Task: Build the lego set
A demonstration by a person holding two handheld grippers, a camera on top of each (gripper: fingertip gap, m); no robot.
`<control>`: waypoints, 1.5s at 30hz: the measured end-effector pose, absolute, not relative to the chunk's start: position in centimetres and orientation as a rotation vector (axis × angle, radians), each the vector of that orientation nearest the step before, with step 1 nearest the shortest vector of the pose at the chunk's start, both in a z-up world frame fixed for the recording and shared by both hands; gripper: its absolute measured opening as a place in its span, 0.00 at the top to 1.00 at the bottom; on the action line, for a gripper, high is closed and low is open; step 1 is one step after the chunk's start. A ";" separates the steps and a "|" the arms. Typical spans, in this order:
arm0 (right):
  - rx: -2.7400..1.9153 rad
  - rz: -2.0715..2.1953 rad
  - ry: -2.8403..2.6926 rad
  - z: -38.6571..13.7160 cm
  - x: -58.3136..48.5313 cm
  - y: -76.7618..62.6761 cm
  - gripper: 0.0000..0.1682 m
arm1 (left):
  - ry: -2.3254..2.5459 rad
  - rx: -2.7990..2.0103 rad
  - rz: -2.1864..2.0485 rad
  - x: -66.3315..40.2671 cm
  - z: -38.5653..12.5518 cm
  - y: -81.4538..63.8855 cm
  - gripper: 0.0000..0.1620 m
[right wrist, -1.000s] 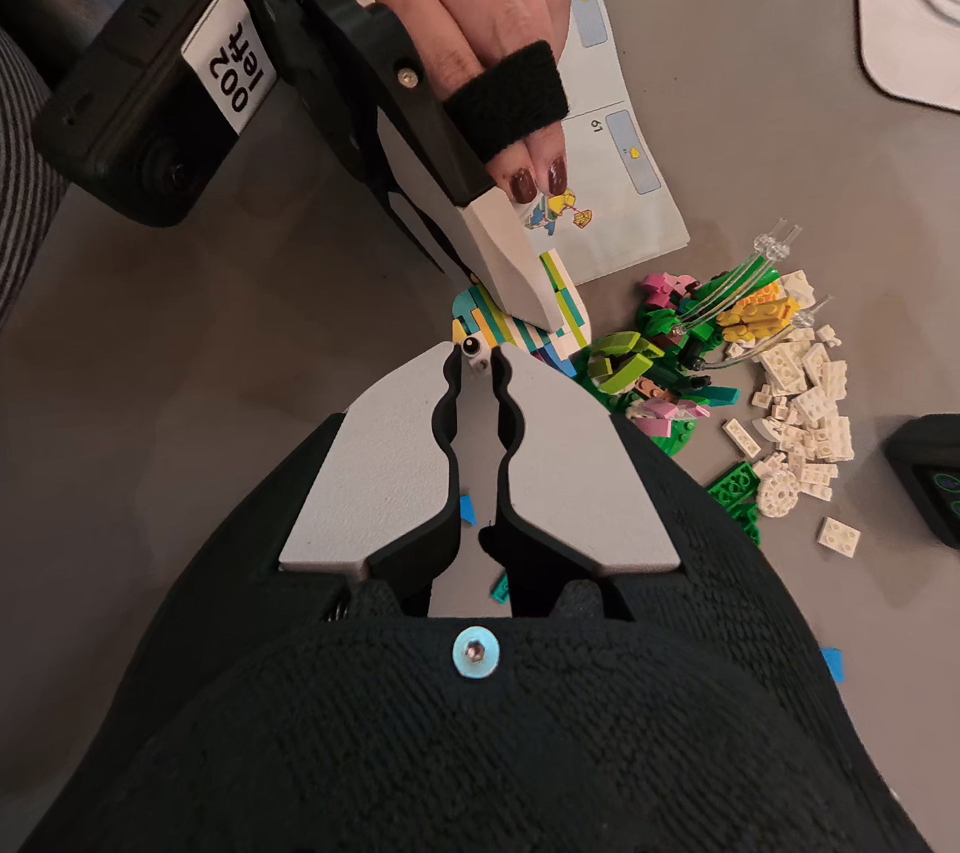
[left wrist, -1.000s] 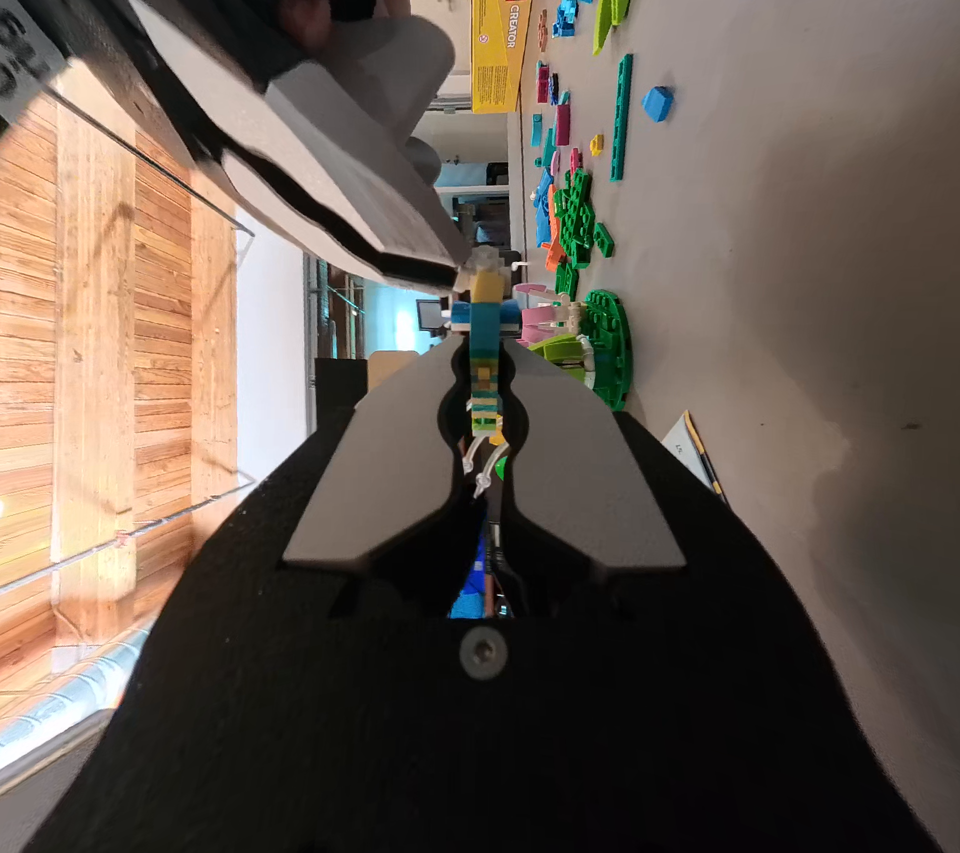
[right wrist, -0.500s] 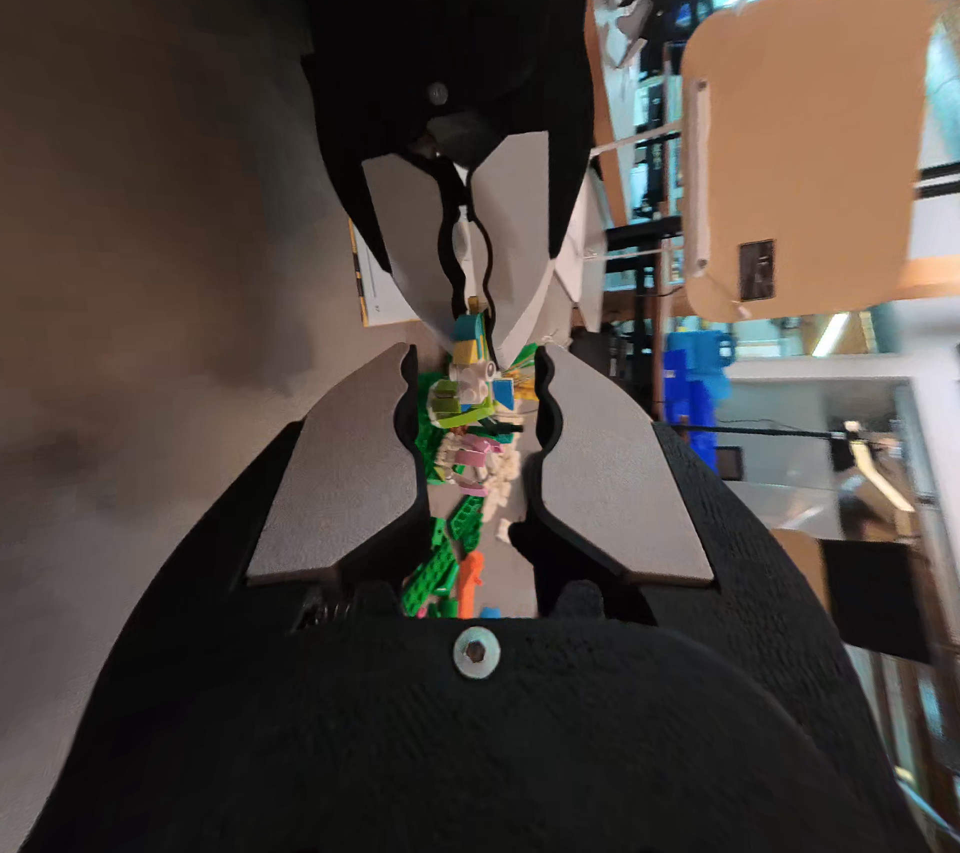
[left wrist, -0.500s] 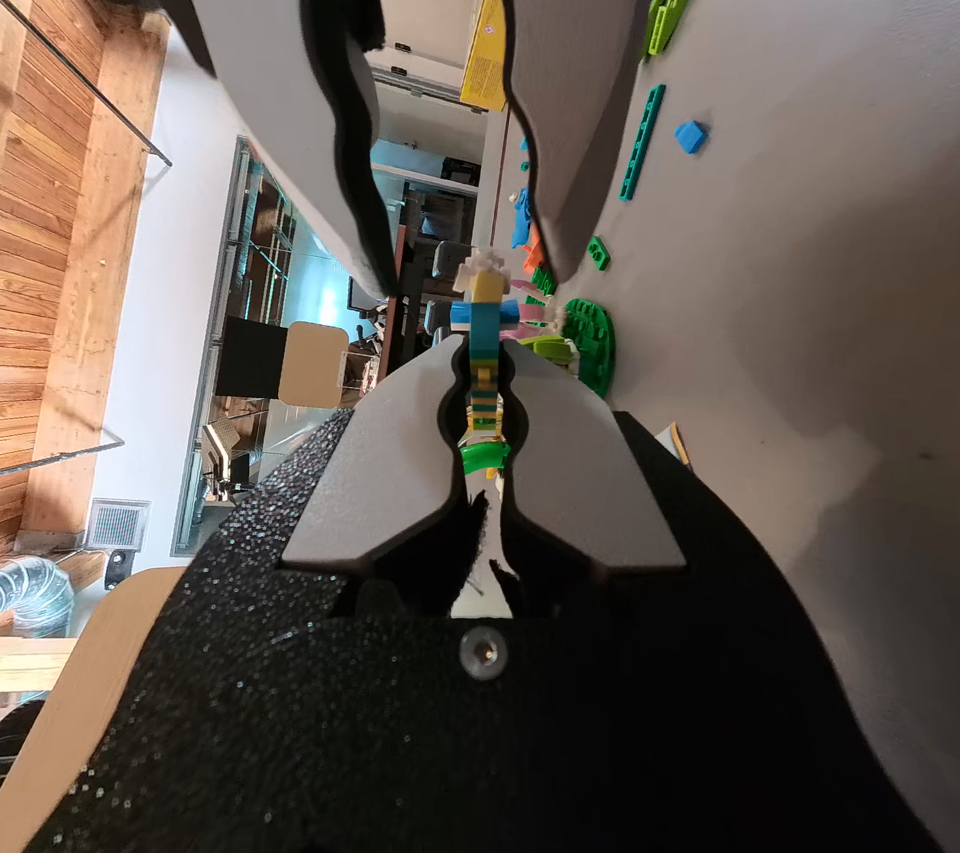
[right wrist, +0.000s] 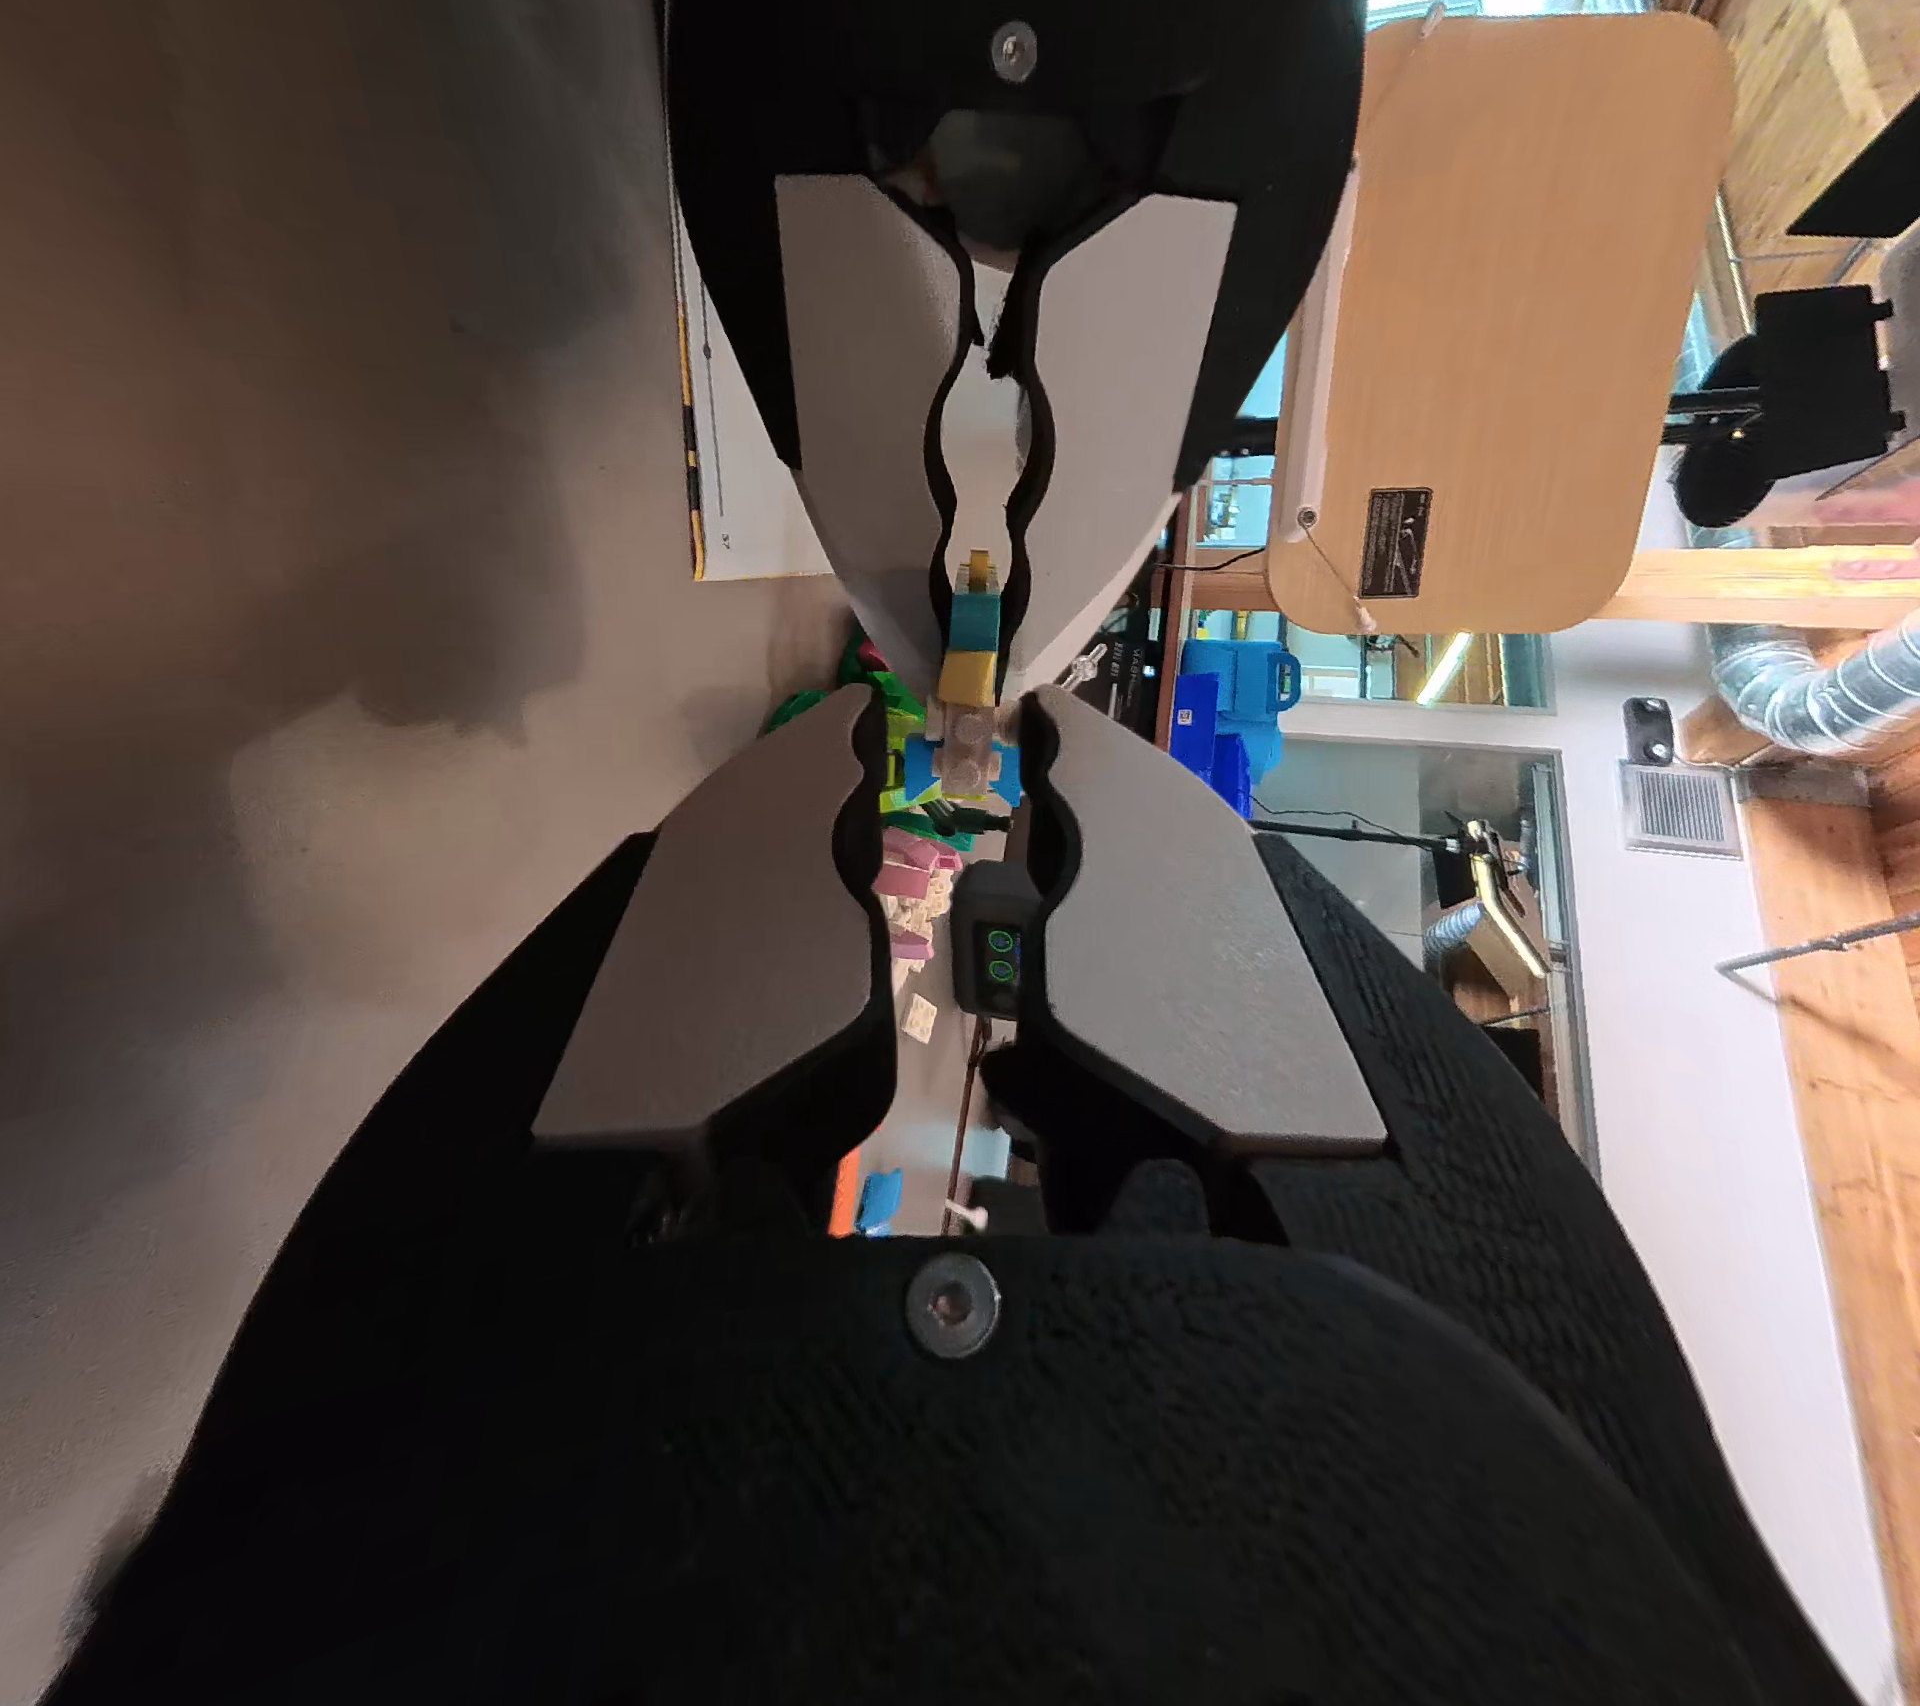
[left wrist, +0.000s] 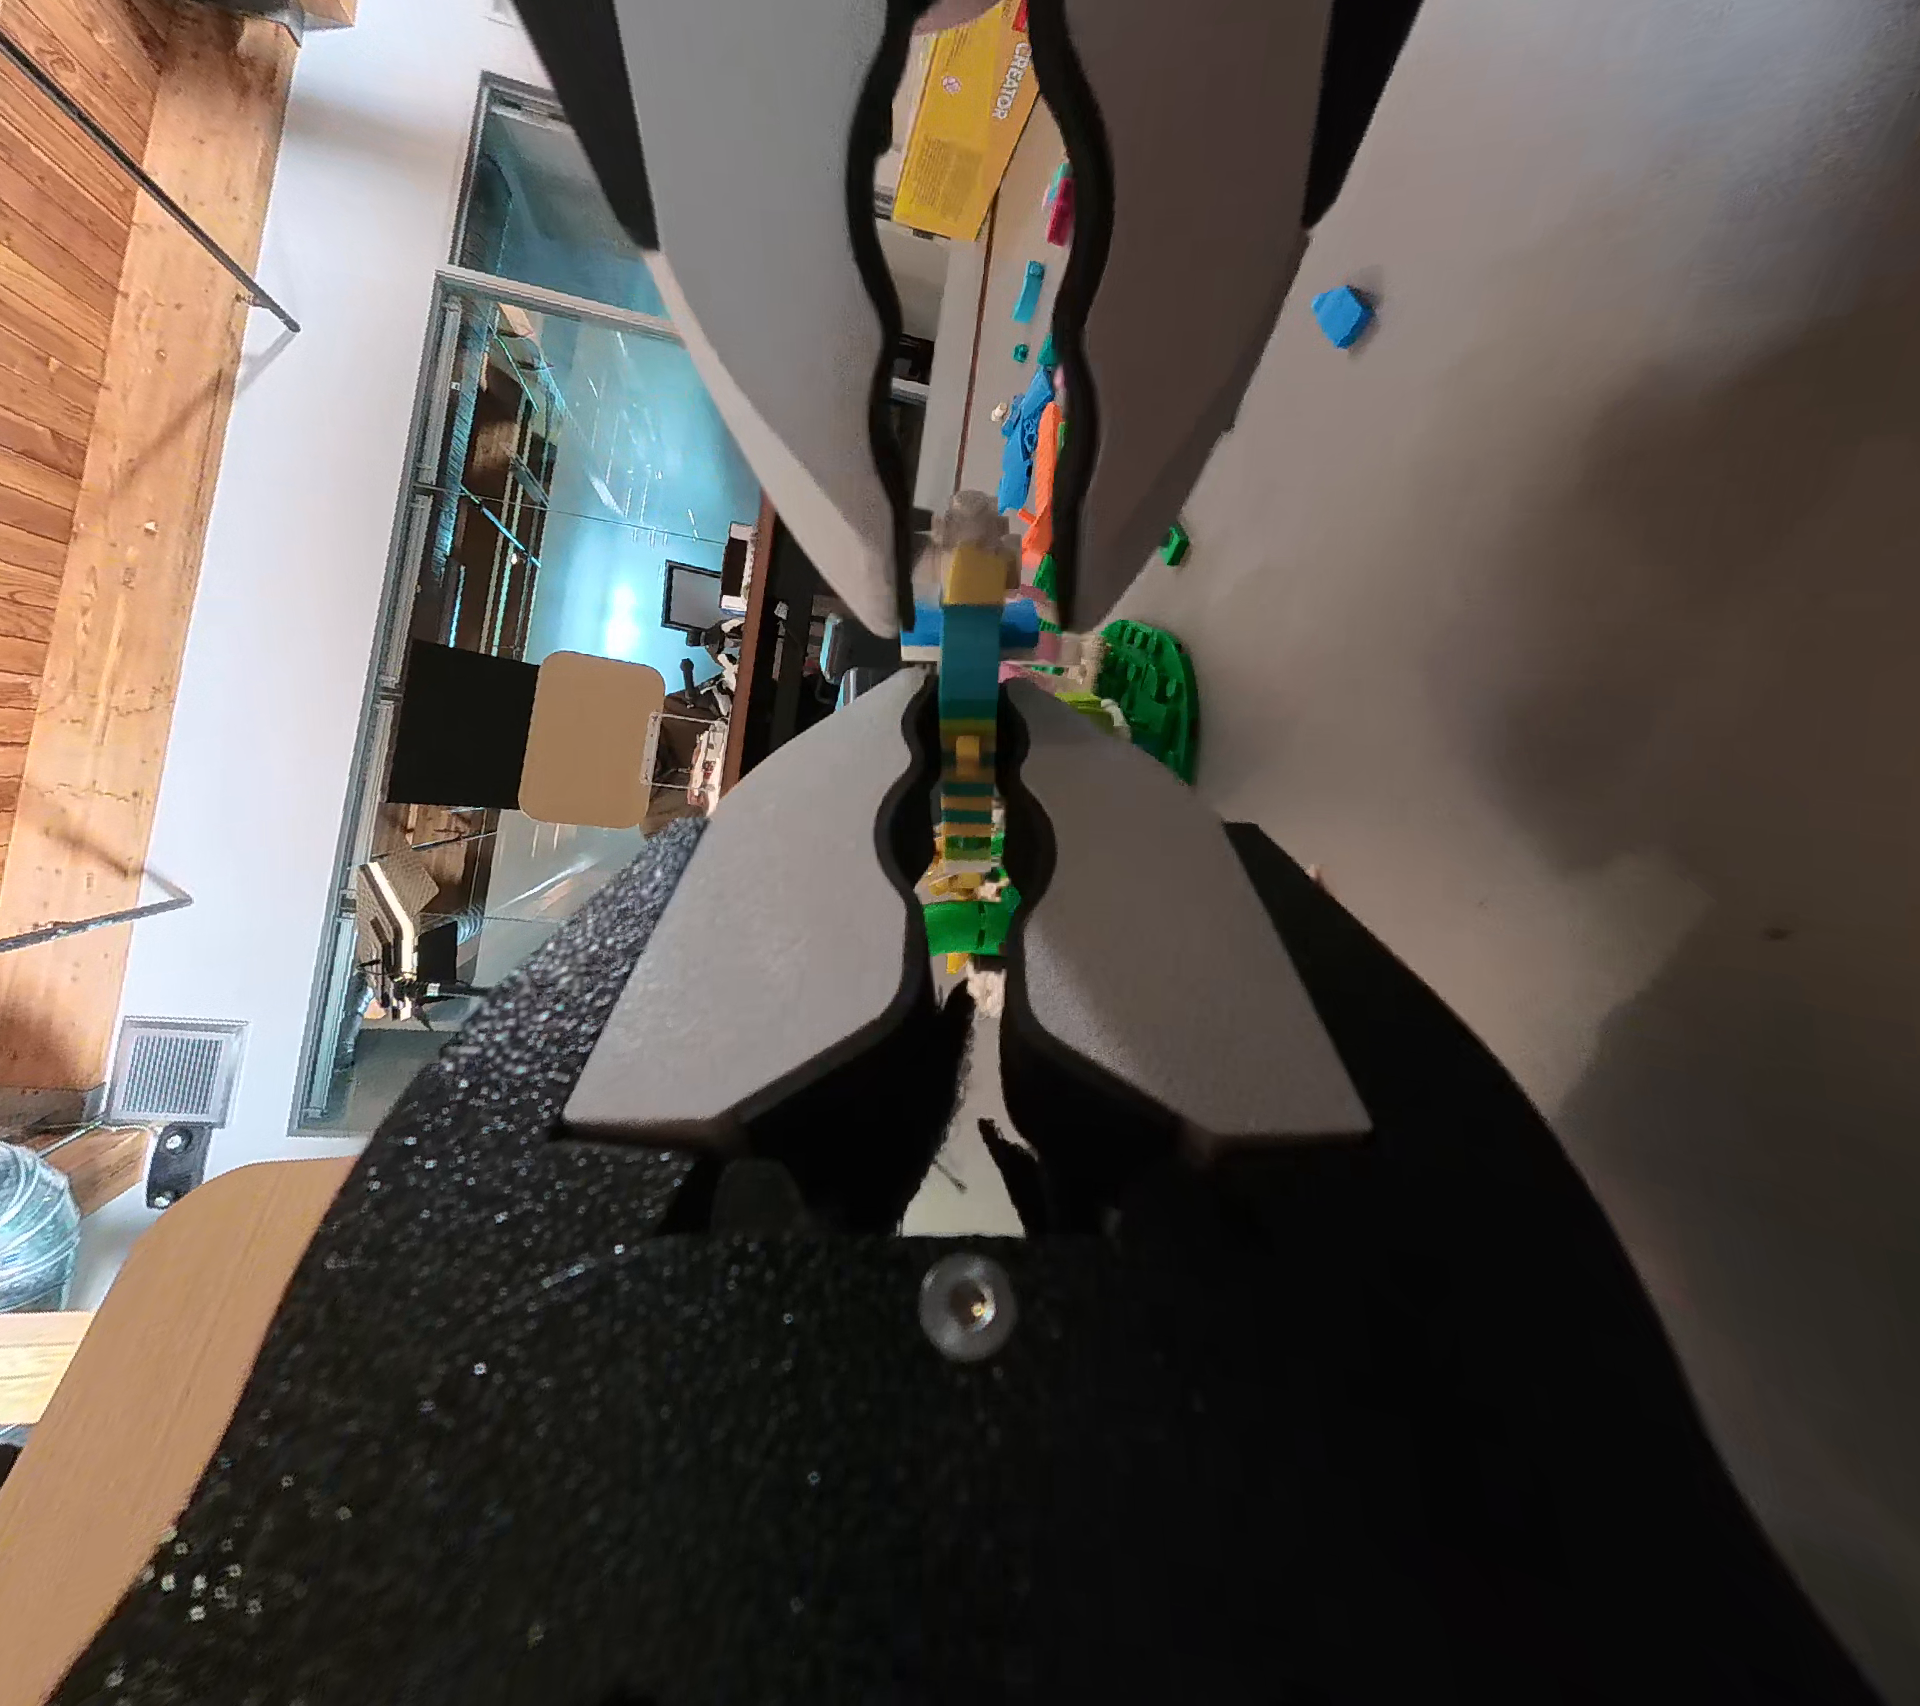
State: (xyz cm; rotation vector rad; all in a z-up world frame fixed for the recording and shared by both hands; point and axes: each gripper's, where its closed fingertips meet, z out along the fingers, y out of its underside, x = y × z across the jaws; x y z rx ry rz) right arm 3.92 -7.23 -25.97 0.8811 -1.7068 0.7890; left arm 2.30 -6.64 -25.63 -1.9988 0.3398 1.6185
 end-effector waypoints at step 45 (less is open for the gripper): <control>0.656 0.786 -2.012 -26.6 3.4 -7.0 0.92 | 0.053 -2.155 1.280 1.8 -27.4 -6.8 0.95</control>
